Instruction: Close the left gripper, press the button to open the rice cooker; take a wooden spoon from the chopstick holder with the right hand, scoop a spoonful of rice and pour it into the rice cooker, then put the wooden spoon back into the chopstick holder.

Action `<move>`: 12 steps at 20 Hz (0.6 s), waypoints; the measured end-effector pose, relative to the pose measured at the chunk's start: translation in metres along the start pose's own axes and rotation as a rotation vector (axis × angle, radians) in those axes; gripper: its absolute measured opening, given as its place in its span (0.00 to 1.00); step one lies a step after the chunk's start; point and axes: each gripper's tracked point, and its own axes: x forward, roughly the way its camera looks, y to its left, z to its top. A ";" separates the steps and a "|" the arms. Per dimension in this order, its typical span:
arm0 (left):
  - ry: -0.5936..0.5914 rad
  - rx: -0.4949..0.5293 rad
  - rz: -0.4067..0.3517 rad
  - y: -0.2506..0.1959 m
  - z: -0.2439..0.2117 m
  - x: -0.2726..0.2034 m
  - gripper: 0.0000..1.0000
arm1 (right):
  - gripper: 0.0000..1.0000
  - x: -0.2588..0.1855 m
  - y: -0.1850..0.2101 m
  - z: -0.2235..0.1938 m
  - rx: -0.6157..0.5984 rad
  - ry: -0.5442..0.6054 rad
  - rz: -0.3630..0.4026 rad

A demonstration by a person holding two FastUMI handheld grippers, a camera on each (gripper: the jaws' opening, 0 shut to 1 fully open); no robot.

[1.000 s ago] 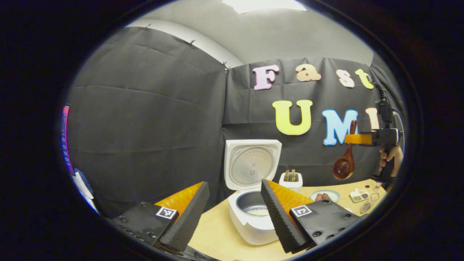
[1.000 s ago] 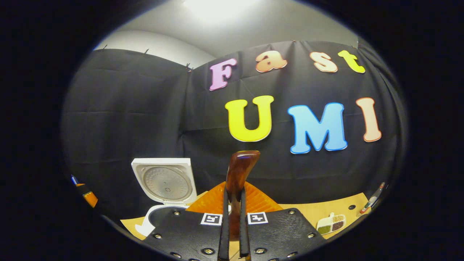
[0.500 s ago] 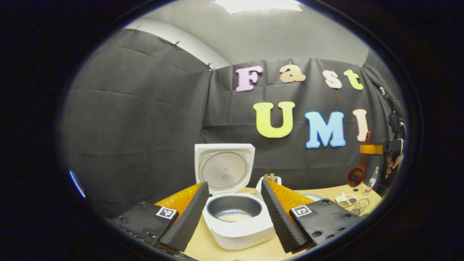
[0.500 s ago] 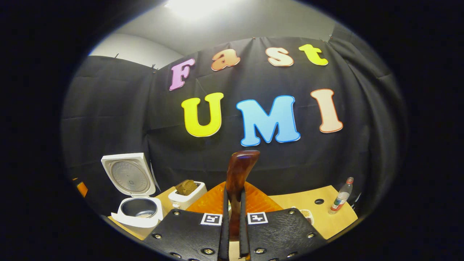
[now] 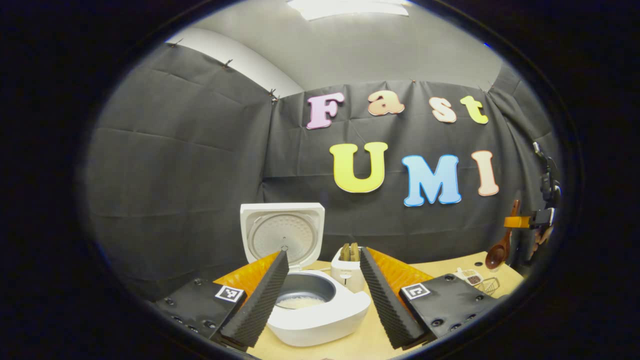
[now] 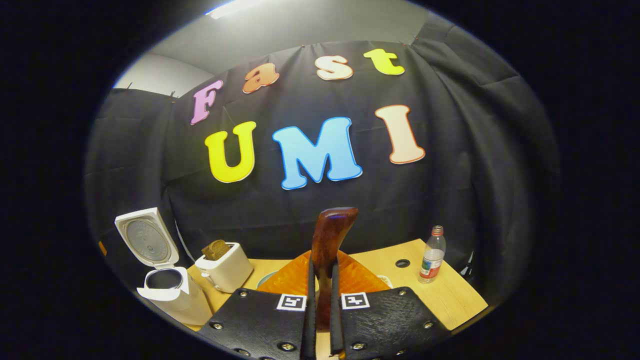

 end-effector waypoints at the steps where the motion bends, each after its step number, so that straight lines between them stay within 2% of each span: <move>1: 0.001 0.003 -0.002 -0.002 0.000 0.000 0.99 | 0.11 -0.001 -0.009 -0.005 0.004 0.008 -0.018; 7: 0.012 0.026 -0.008 -0.011 -0.003 0.000 1.00 | 0.11 0.001 -0.055 -0.056 0.052 0.088 -0.114; 8: 0.014 0.030 -0.005 -0.011 -0.004 -0.001 0.95 | 0.11 0.002 -0.059 -0.067 0.064 0.108 -0.123; 11: 0.017 0.042 0.005 -0.009 -0.003 0.000 0.95 | 0.11 0.008 -0.066 -0.097 0.089 0.162 -0.145; 12: 0.017 0.043 0.008 -0.008 -0.004 -0.001 1.00 | 0.11 0.009 -0.069 -0.105 0.095 0.180 -0.151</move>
